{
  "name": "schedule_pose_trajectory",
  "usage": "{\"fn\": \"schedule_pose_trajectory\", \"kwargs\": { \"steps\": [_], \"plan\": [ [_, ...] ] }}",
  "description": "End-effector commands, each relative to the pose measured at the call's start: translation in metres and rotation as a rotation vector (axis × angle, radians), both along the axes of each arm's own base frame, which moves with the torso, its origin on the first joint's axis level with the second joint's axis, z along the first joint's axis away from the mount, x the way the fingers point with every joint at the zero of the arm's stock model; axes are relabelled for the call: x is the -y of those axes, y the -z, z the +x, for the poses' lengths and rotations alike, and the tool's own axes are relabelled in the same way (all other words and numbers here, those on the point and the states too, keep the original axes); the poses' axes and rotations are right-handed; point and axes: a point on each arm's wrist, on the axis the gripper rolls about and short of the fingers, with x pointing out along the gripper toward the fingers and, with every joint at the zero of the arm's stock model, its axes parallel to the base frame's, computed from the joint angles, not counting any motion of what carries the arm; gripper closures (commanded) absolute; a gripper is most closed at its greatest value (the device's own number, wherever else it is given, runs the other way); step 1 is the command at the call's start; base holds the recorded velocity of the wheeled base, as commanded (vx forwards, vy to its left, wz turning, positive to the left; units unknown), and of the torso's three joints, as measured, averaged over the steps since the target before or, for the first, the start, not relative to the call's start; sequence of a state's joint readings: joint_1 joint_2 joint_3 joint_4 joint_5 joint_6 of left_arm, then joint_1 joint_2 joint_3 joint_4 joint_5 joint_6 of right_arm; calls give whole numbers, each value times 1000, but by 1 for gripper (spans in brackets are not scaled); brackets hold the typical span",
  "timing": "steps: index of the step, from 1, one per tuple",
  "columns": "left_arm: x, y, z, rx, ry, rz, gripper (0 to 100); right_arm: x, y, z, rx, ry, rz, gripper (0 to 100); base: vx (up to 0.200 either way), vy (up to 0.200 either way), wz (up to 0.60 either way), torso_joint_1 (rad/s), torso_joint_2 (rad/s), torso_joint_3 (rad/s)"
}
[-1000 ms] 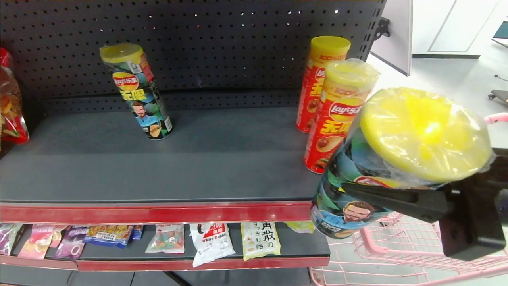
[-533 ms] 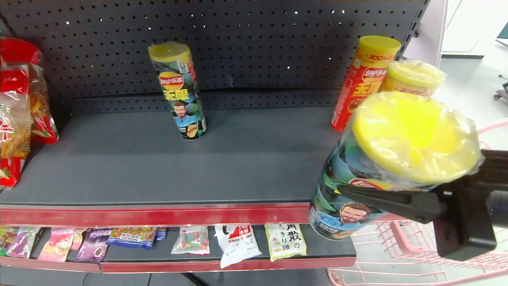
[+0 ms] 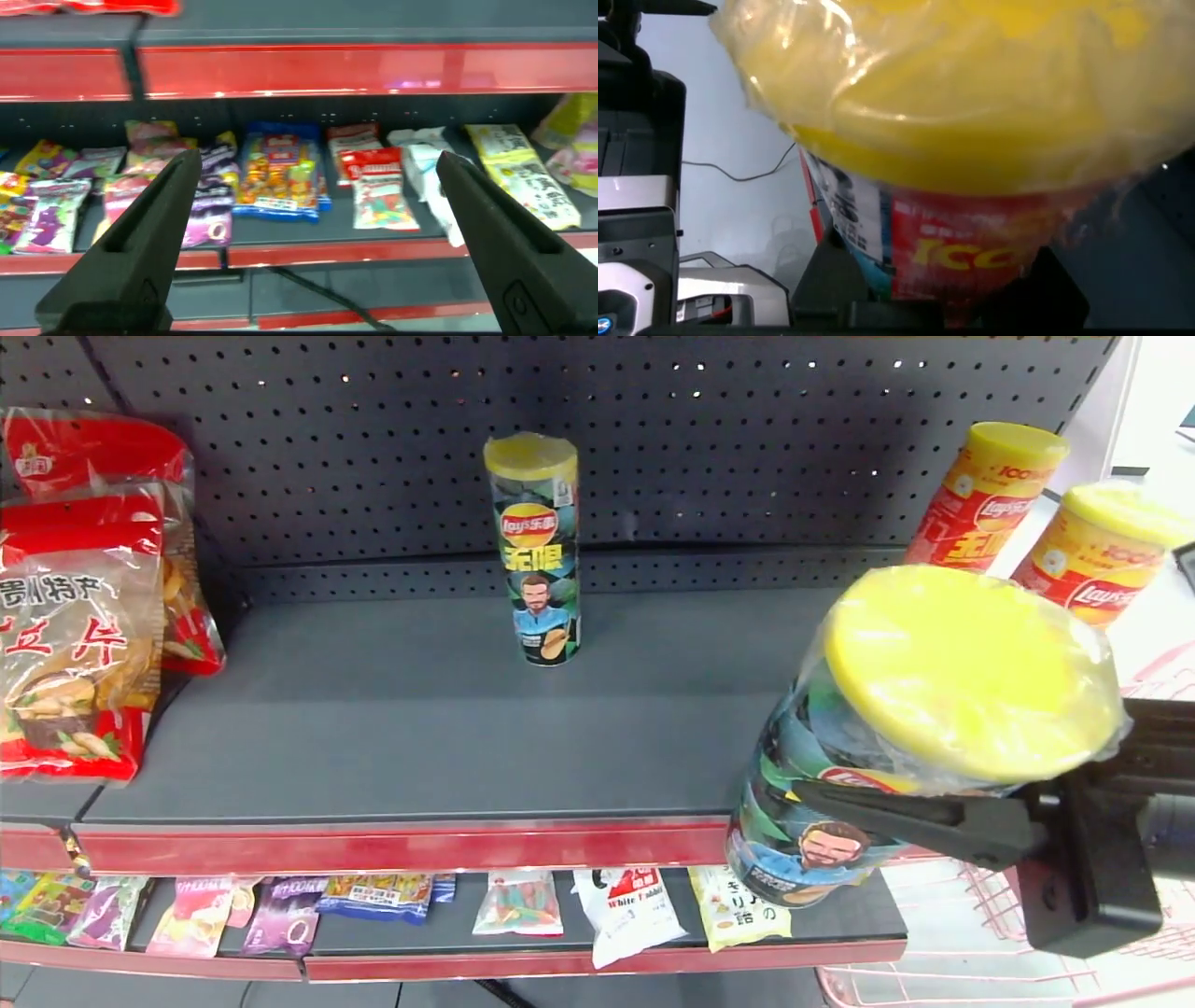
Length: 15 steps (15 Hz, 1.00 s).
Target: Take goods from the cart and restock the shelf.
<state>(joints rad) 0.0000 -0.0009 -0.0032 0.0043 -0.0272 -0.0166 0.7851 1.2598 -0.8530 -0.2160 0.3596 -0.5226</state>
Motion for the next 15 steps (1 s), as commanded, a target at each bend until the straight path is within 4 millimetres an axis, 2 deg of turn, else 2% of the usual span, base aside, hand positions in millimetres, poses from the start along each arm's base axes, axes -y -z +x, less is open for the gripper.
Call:
{"fn": "schedule_pose_trajectory", "kwargs": {
  "steps": [1,15],
  "plan": [
    [0,0,0,-1,0,0,0,0,1,0,-2,-1,-3,100,0,0,0,0,0,0],
    [0,0,0,-1,0,0,0,1,8,0,-19,0,-19,100,0,0,0,0,0,0]
  ]
}}
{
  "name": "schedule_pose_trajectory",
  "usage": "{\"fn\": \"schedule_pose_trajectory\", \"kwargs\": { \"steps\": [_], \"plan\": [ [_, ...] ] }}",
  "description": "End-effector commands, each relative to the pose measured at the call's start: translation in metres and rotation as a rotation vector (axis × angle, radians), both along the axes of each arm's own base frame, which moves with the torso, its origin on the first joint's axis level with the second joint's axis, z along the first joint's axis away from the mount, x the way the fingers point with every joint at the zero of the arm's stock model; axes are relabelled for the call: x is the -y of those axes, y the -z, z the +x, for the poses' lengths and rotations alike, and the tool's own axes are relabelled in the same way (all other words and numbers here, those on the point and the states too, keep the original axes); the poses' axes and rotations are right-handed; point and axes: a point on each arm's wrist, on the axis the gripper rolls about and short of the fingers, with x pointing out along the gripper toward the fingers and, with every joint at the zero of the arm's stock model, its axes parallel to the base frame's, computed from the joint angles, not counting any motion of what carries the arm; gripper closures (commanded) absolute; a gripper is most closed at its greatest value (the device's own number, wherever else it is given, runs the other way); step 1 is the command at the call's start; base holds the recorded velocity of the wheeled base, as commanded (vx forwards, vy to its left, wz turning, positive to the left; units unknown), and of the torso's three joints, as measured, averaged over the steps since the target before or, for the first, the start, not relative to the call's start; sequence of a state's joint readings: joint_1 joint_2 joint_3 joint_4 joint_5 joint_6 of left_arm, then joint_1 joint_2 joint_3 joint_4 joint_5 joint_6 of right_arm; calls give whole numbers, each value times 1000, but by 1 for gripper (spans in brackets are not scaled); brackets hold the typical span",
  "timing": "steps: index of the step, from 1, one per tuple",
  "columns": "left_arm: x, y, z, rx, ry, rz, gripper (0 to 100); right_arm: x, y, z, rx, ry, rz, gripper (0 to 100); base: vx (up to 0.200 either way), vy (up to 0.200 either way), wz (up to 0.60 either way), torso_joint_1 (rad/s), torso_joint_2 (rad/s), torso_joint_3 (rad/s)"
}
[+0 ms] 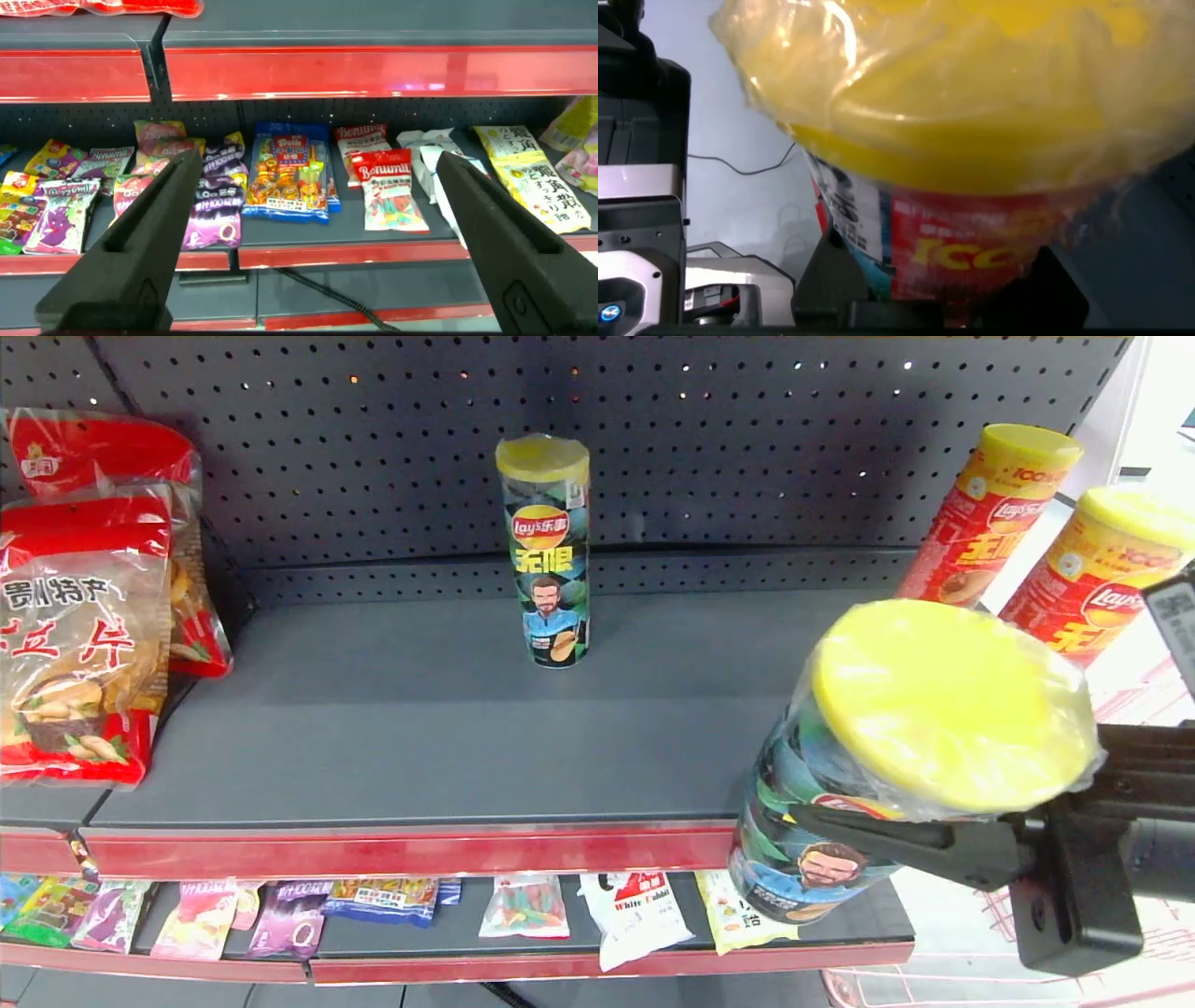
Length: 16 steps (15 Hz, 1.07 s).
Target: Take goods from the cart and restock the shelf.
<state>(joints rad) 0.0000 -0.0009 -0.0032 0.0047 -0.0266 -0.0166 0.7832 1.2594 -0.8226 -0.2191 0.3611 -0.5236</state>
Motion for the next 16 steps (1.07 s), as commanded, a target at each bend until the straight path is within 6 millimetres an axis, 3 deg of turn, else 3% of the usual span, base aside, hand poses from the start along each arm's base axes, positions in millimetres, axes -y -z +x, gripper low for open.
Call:
{"fn": "schedule_pose_trajectory", "kwargs": {
  "steps": [1,6,16],
  "plan": [
    [0,0,0,-1,-1,0,0,0,0,0,1,0,-1,100,200,0,0,12,2,2],
    [0,0,0,-1,1,0,0,1,0,-1,2,-1,-1,100,200,0,0,0,2,4],
    [0,0,0,-1,-1,-5,0,1,-3,-1,11,0,9,100,0,20,0,0,0,1]
  ]
}}
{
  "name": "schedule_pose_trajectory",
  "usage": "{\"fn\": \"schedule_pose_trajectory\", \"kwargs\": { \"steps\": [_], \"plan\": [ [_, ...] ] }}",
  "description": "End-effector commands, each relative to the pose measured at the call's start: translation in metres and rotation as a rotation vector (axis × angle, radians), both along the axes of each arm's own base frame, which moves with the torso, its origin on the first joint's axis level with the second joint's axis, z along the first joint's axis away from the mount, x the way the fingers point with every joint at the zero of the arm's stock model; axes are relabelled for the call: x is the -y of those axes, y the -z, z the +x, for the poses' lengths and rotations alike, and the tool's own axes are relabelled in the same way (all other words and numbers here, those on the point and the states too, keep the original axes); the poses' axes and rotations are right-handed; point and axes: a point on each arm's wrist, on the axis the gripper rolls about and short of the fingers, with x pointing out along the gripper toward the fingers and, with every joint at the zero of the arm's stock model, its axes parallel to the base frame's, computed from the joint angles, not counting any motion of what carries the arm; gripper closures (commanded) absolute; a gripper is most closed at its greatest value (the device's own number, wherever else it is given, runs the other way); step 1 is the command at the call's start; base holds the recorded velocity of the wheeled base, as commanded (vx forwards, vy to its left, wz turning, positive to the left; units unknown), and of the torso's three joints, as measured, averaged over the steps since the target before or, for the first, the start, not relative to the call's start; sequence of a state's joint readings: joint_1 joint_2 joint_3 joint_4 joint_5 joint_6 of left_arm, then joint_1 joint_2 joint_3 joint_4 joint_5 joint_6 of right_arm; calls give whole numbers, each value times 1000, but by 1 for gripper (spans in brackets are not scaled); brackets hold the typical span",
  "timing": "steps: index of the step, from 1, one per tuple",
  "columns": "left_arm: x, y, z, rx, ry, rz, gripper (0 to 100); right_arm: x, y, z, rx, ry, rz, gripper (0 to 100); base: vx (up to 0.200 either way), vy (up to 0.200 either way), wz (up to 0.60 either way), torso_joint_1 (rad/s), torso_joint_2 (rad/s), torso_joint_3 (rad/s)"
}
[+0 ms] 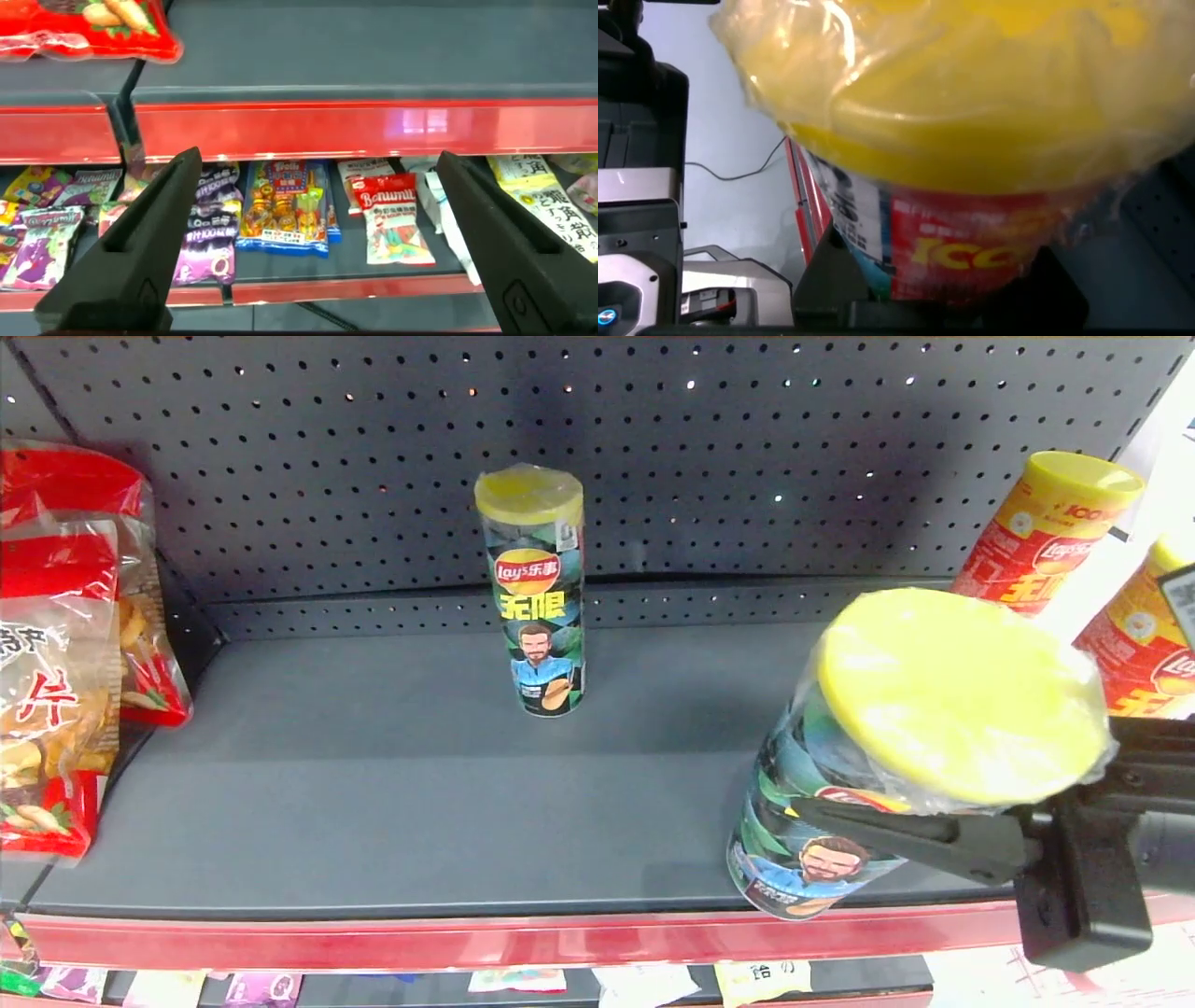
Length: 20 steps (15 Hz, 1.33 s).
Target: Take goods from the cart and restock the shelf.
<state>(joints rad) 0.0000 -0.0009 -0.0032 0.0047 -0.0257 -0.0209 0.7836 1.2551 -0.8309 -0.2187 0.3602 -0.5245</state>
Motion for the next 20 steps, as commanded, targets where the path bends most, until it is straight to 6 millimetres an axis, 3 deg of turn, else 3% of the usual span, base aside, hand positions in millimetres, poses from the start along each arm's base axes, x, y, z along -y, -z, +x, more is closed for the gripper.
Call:
{"fn": "schedule_pose_trajectory", "kwargs": {
  "steps": [1,5,20],
  "plan": [
    [0,0,0,-1,0,1,0,0,0,0,1,-1,1,100,0,200,0,-2,2,2],
    [0,0,0,-1,0,4,0,0,1,0,-2,-1,-2,100,0,200,0,5,2,0],
    [0,0,0,-1,0,4,0,1,-1,2,2,45,1,100,0,0,0,0,0,0]
  ]
}}
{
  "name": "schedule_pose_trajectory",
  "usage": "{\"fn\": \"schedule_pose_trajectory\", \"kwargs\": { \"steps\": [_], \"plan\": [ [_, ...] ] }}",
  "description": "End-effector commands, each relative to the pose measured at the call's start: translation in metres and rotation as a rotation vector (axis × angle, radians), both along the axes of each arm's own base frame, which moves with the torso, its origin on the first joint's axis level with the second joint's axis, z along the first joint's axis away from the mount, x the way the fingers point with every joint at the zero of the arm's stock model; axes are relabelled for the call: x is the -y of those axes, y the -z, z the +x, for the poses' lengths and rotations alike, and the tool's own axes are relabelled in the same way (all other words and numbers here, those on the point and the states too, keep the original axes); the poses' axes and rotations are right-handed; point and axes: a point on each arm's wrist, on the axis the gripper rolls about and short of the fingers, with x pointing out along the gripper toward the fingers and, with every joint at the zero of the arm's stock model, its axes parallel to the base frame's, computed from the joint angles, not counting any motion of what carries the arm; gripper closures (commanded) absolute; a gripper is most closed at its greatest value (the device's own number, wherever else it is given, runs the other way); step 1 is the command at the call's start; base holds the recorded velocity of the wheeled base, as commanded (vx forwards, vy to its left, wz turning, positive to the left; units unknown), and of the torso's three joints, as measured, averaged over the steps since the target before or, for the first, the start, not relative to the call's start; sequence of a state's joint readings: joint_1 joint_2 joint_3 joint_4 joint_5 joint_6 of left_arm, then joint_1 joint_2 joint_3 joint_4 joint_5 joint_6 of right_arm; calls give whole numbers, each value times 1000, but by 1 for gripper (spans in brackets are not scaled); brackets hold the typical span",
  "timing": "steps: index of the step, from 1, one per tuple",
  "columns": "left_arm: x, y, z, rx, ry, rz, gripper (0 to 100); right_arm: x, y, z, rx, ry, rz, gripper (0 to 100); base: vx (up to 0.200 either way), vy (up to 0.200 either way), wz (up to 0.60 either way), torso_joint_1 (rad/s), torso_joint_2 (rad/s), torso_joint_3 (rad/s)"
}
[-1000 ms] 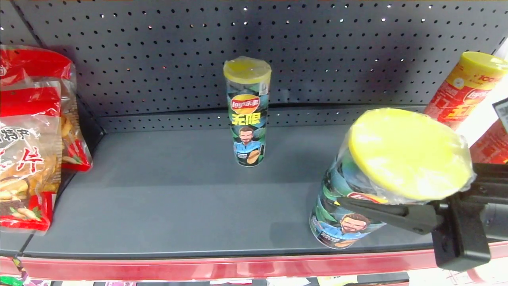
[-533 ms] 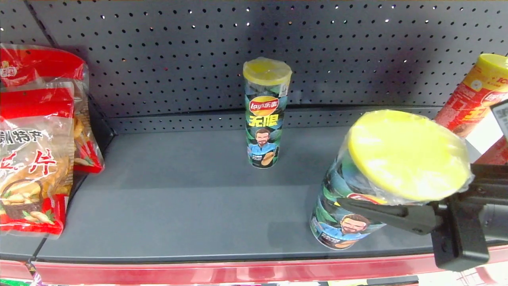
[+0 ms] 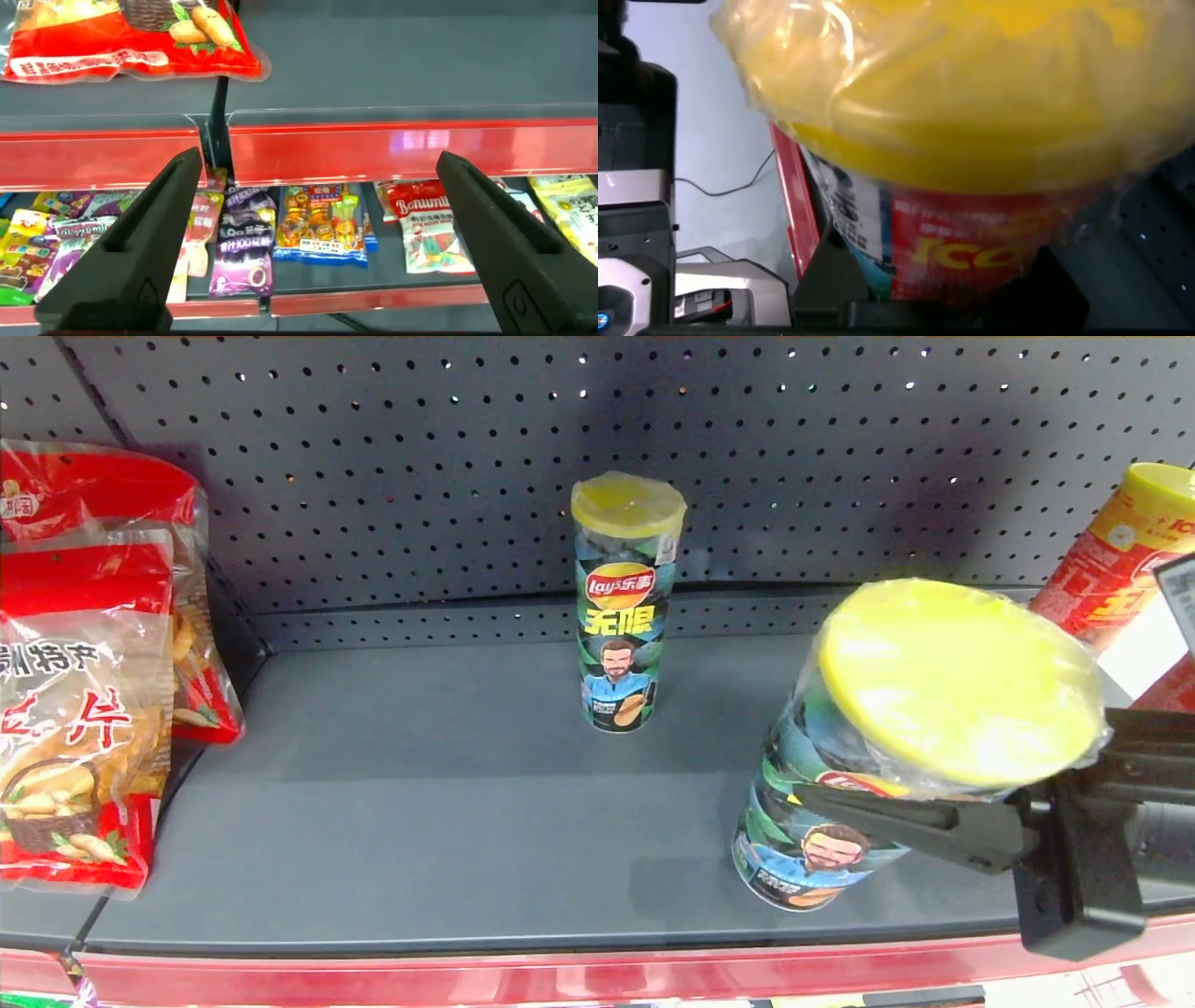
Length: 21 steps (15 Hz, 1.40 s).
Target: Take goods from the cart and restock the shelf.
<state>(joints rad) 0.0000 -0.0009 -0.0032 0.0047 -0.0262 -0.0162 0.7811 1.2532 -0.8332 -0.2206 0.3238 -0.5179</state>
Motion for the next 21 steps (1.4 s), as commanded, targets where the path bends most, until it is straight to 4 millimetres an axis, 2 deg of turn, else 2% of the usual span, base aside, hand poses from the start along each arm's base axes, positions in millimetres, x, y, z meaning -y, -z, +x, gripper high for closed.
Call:
{"fn": "schedule_pose_trajectory", "kwargs": {
  "steps": [1,9,11,12,13,14,15,17,18,19,20,21],
  "plan": [
    [0,0,0,-1,0,-1,0,0,0,2,-7,26,1,100,0,0,0,0,0,0],
    [0,0,0,1,9,12,0,1,-3,1,-22,70,19,100,0,0,0,0,0,0],
    [2,-4,-1,29,75,106,0,1,-4,0,-27,69,27,100,0,0,0,0,0,0],
    [2,-16,-3,77,97,116,0,1,-4,0,-27,70,27,100,0,0,0,0,0,0],
    [2,-57,2,133,153,110,0,1,-6,1,-23,80,31,100,0,0,0,0,0,0],
    [2,-57,2,133,153,110,0,1,-6,1,-23,80,31,100,0,0,0,0,0,0],
    [1,-83,6,146,308,112,0,1,-3,1,-30,85,27,100,0,0,0,0,0,0],
    [4,-89,18,89,384,123,0,2,-5,2,-55,98,46,100,0,0,0,0,0,0],
    [8,-103,36,44,428,127,0,1,-7,2,-55,99,52,100,0,0,0,0,0,0],
    [8,-105,38,44,433,127,0,1,-7,2,-55,99,52,100,0,0,0,0,0,0],
    [18,-136,79,64,482,122,0,2,-5,2,-59,99,48,100,0,0,0,0,0,0],
    [27,-155,107,104,506,122,0,2,-4,2,-61,99,46,100,0,0,0,0,0,0]
  ]
}}
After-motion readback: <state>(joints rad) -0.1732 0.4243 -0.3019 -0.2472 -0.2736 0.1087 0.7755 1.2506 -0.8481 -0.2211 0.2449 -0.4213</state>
